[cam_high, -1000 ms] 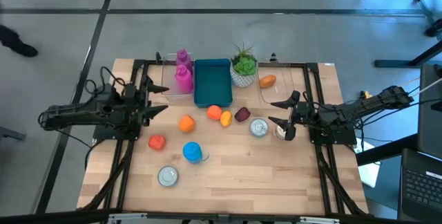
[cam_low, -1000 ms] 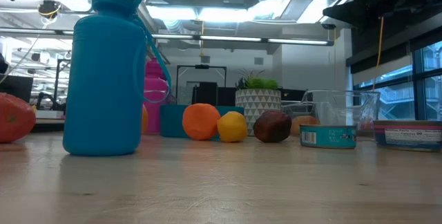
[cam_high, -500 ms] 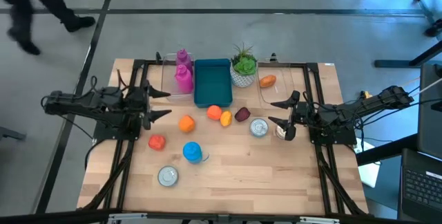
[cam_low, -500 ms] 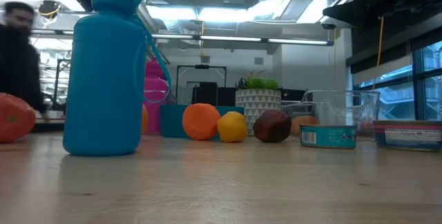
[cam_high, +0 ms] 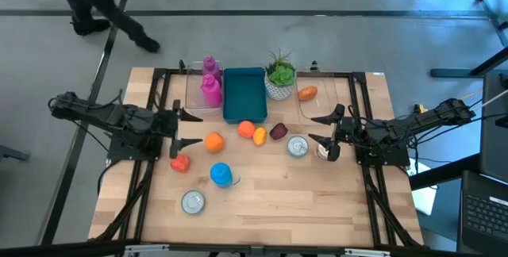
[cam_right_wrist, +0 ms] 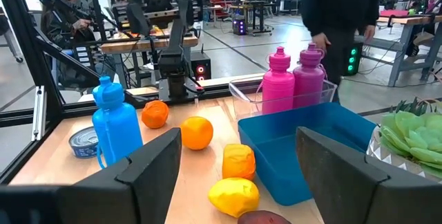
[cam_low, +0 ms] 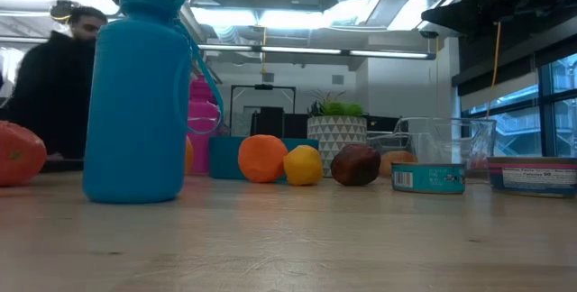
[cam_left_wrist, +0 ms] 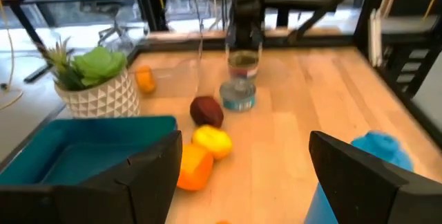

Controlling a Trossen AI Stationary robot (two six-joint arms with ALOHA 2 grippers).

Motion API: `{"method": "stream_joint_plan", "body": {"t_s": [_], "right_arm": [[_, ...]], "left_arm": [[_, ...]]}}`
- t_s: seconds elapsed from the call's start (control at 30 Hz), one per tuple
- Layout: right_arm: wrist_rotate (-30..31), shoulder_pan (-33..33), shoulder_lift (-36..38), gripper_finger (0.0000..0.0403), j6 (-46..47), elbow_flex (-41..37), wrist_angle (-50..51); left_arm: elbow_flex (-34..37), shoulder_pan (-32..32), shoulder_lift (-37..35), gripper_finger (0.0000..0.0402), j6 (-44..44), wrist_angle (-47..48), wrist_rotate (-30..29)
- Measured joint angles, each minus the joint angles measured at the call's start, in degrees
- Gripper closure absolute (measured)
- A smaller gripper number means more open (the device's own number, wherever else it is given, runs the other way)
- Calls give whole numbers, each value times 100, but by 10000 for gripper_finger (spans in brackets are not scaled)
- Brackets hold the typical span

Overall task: Pick & Place Food Item
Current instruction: Put the left orange into the right transparent bin

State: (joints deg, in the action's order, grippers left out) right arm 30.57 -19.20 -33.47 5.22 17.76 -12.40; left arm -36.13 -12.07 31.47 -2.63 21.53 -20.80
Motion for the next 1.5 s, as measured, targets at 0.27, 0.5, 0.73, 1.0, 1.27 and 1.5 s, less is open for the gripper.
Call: {"method": "stream_joint_plan", "body": {"t_s": [0.27,0.5,0.73,1.0,1.27,1.5], "right_arm": [[-13,0,0,124,-124,0,2],[-551,-2,0,124,-72,0,2],[-664,-2,0,124,19,0,2],[-920,-2,0,124,192,0,9],[-922,-2,-32,124,628,0,154],[-922,-2,-295,124,1130,0,313]], "left_arm": [[-71,-139,170,93,-162,146,-77],[-71,-283,170,93,-259,151,-78],[-293,-392,218,93,-416,506,-82],[-984,-492,656,93,-1055,1680,-113],[-1443,-512,1121,93,-1311,2367,-227],[-1479,-509,1423,93,-2217,3284,-224]]}}
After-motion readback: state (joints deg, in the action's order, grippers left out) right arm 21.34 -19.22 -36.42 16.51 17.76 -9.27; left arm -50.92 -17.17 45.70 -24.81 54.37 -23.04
